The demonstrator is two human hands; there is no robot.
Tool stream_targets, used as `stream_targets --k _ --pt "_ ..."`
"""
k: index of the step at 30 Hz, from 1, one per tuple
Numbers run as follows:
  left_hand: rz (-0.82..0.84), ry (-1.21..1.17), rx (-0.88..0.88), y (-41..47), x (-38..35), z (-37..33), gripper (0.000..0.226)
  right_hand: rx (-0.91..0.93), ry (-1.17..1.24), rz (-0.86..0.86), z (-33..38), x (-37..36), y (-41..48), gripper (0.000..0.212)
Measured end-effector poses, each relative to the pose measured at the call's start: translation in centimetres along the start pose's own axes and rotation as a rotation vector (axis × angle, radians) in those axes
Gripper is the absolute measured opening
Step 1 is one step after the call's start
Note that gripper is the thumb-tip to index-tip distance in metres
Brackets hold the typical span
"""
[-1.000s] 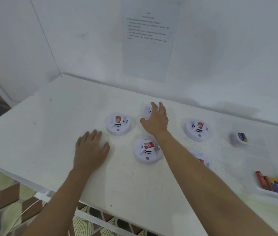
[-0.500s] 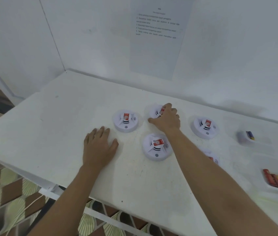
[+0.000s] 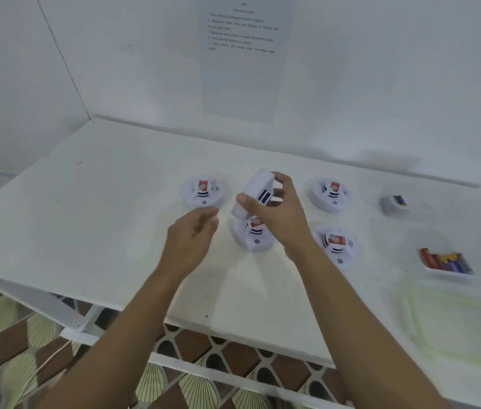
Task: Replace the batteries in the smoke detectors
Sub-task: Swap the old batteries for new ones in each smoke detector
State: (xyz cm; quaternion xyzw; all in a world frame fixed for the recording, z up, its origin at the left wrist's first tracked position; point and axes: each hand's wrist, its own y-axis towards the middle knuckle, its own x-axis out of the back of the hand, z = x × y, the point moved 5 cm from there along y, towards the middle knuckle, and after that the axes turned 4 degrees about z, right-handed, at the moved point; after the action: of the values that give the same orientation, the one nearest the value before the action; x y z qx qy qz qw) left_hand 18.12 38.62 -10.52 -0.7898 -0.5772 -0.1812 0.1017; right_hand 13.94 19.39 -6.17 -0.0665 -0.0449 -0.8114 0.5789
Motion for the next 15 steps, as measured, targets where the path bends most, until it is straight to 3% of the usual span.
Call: stream_targets --k 3,6,10,15 --pt "0.198 -0.507 0.169 -1.1 -2.9 -2.9 0.029 -0.011 0.150 0.069 -0.4 0.5 -2.1 0.082" --pt "0.255 -0.762 0.239 -2.2 -4.4 -5.3 0.032 0.012 0.233 0.135 -0.7 1.9 -3.9 0.086" --pt "0.259 -0.795 0.245 -2.9 -5.8 -6.5 0.027 0.035 0.195 0.208 -1.2 5.0 -5.3 0.081" --pt "0.340 -0.651 0.148 -3.5 -8.0 -8.5 0.024 0.026 0.088 0.315 -1.4 8.8 -6.4 0.087"
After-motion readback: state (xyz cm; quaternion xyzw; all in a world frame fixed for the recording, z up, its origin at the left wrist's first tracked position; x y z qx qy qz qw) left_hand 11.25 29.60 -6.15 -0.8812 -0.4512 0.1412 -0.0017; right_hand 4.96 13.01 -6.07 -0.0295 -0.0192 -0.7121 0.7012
